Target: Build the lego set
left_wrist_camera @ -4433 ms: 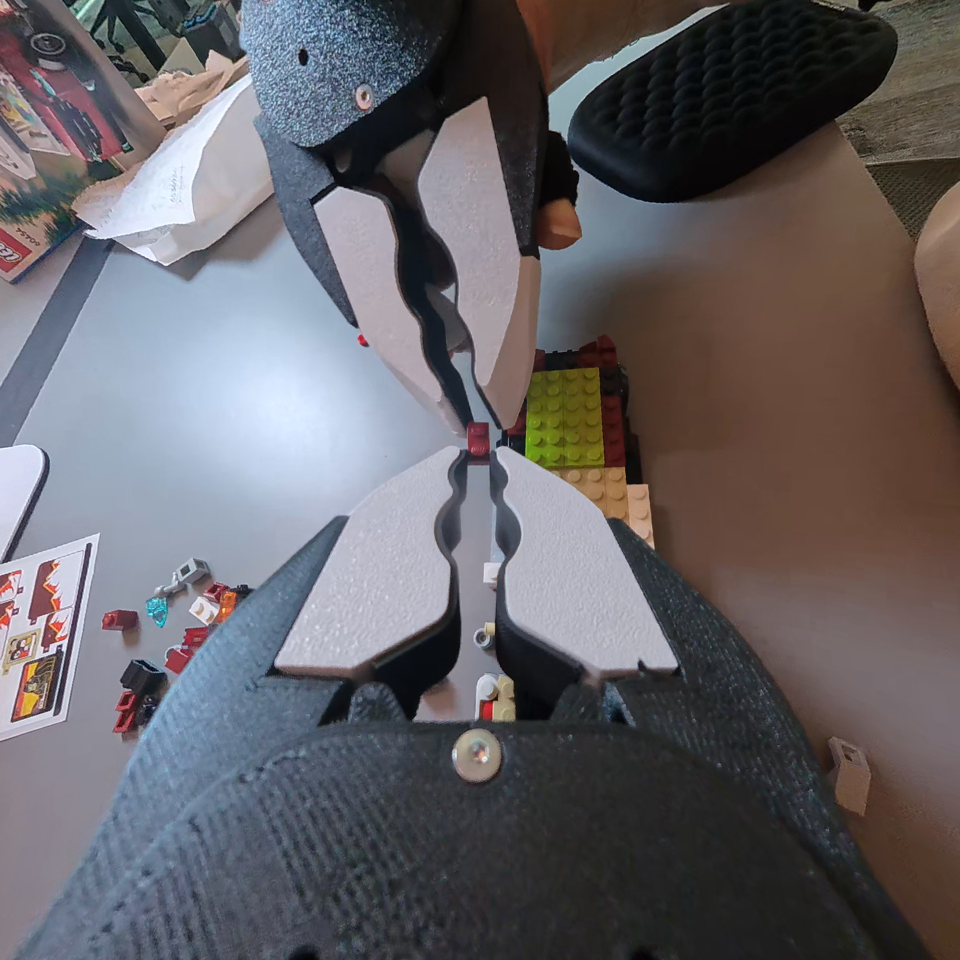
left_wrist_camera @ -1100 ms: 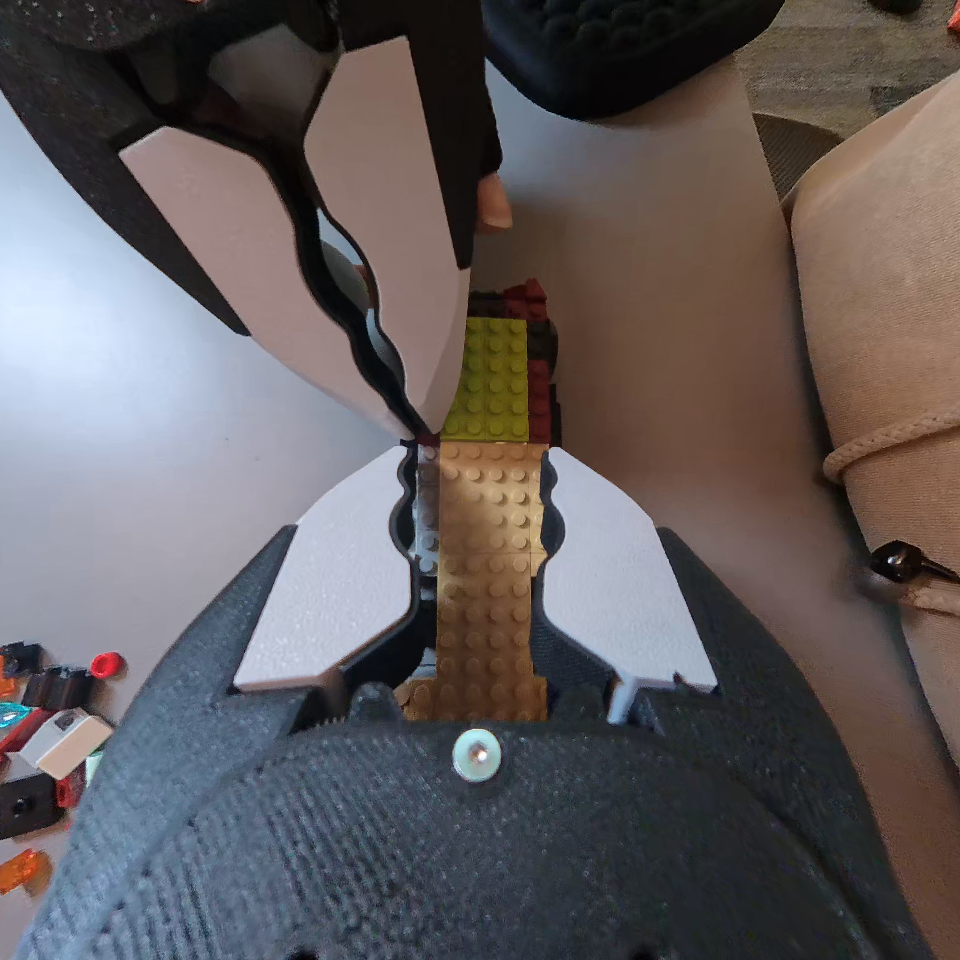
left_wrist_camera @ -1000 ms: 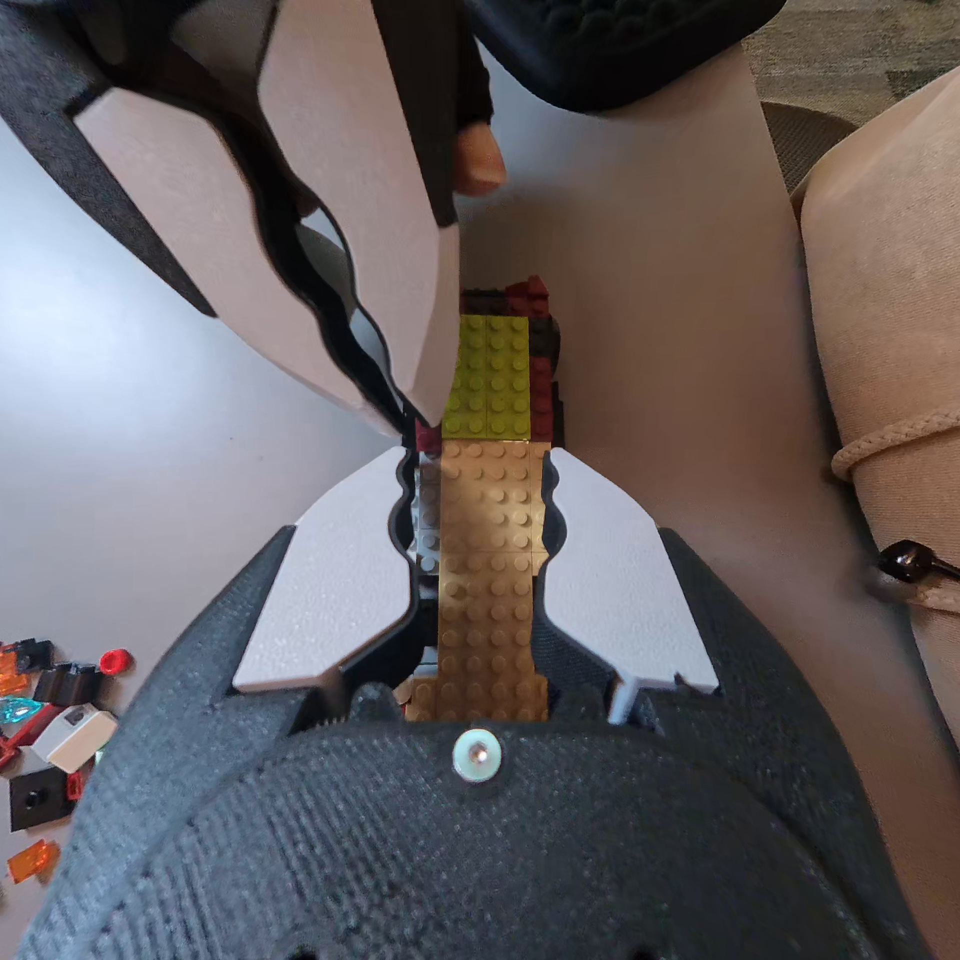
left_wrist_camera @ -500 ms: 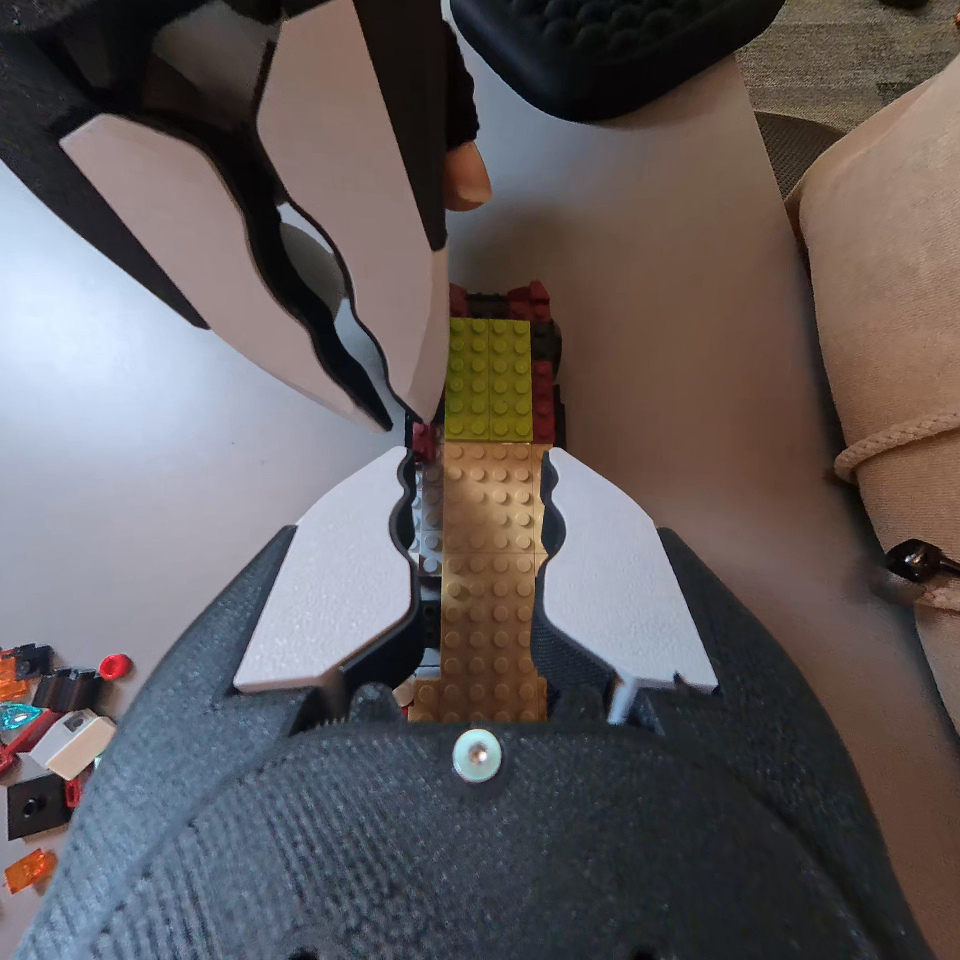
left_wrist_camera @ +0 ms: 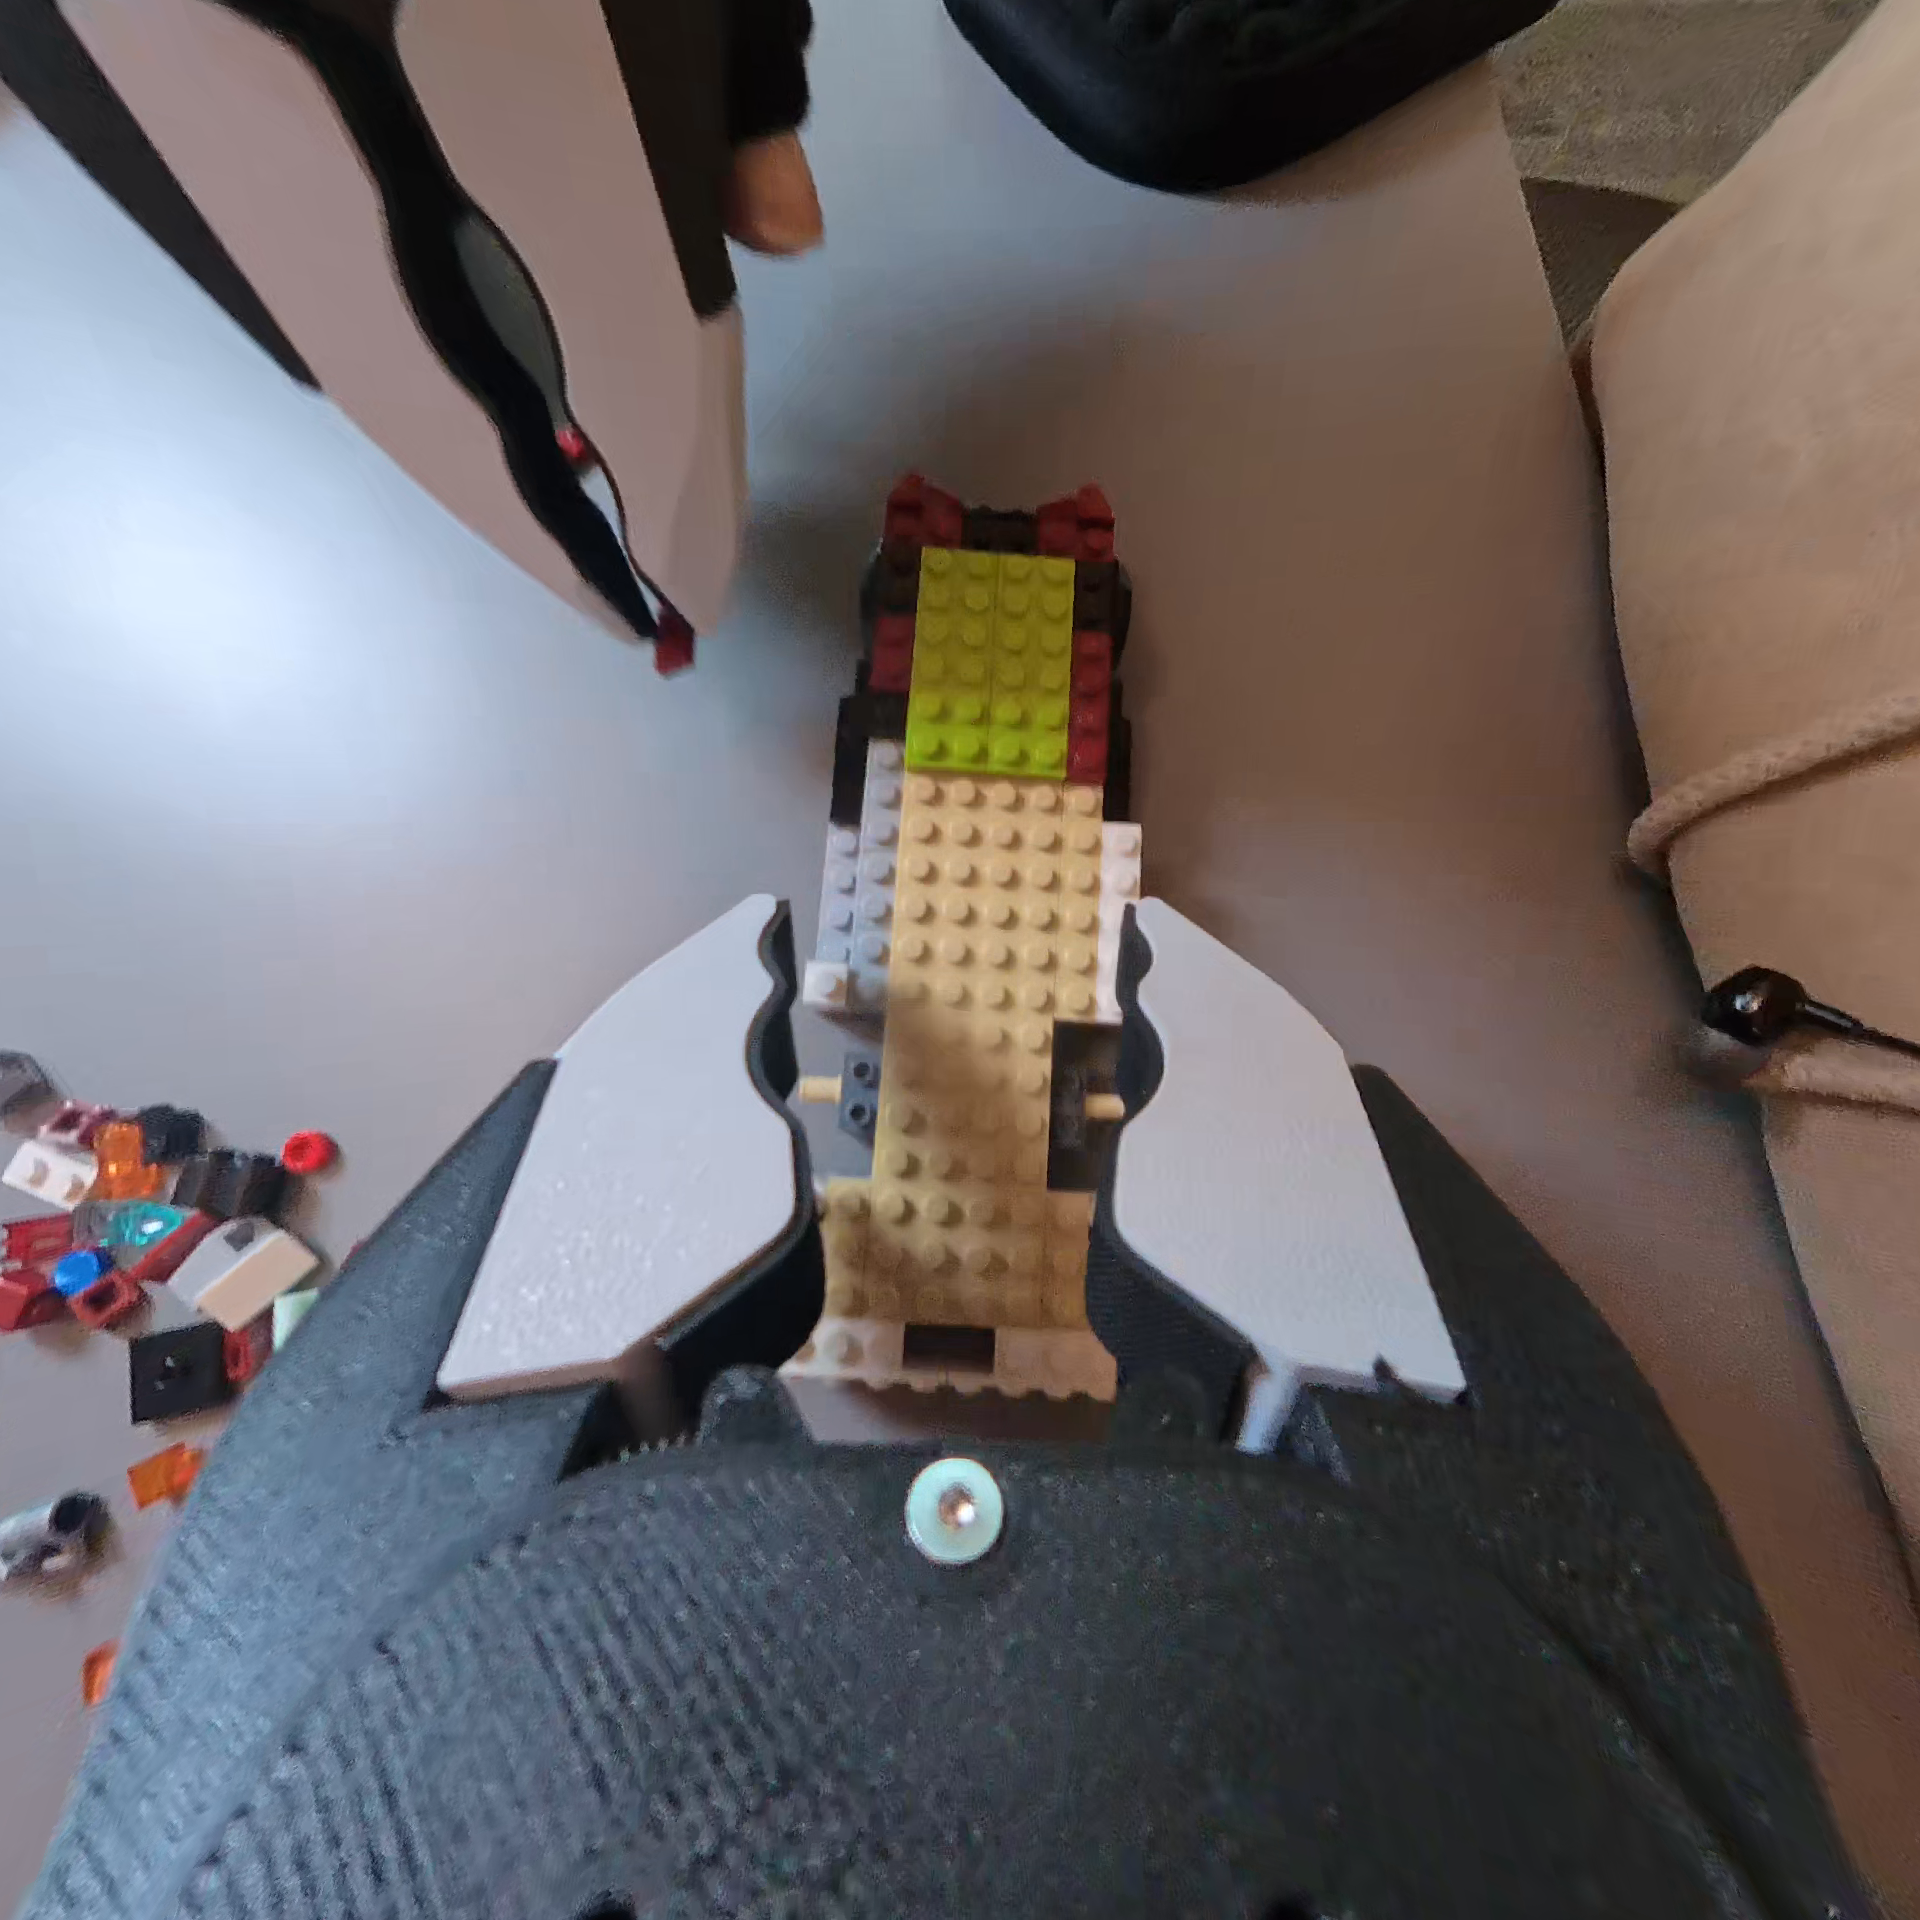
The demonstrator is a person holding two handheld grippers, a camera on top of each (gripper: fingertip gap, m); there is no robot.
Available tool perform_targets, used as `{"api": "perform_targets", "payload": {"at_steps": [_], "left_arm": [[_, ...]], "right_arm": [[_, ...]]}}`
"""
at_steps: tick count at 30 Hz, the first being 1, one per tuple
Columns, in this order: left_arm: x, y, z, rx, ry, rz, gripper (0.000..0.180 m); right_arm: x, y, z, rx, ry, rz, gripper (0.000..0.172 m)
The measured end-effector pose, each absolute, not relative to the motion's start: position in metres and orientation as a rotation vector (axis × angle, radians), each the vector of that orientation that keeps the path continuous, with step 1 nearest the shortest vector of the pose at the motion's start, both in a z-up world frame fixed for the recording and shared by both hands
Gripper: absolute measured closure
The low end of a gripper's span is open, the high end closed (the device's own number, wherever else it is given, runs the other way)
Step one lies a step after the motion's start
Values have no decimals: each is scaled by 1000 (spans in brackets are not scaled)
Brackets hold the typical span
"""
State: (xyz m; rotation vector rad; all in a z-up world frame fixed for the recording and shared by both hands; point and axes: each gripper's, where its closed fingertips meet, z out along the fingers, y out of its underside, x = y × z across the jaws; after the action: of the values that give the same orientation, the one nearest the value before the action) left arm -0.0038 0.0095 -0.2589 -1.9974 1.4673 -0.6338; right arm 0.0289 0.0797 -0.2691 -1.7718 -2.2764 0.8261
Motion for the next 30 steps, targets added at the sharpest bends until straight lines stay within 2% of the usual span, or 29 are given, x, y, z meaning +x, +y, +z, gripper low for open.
{"api": "perform_targets", "payload": {"at_steps": [4,6,9,12,15,17,19,22,24,30], "left_arm": [[-15,-2,-268,-2048,1542,-552,107],[-18,-4,-276,-2056,1592,-478,103],[-18,-1,-280,-2050,1593,-432,108],[-17,4,-283,-2036,1605,-403,113],[-9,6,-283,-1992,1649,-415,113],[-3,10,-283,-1941,1696,-418,113],[2,20,-282,-1886,1727,-399,118],[-1,46,-276,-1868,1677,-266,116],[-10,66,-271,-1914,1538,-169,131],[-16,47,-268,-2017,1360,-372,134]], "right_arm": [[46,103,-287,-1821,-2254,593,163],[47,104,-289,-1807,-2234,565,154],[48,102,-276,-1779,-2181,608,151],[56,71,-256,-1742,-2184,843,148],[70,41,-259,-1799,-2214,979,132],[79,33,-271,-1819,-2232,933,129],[84,27,-270,-1848,-2187,972,132],[96,23,-271,-1883,-2117,941,134],[105,12,-272,-1898,-2106,934,135],[94,-33,-279,-1758,-2183,894,135]]}}
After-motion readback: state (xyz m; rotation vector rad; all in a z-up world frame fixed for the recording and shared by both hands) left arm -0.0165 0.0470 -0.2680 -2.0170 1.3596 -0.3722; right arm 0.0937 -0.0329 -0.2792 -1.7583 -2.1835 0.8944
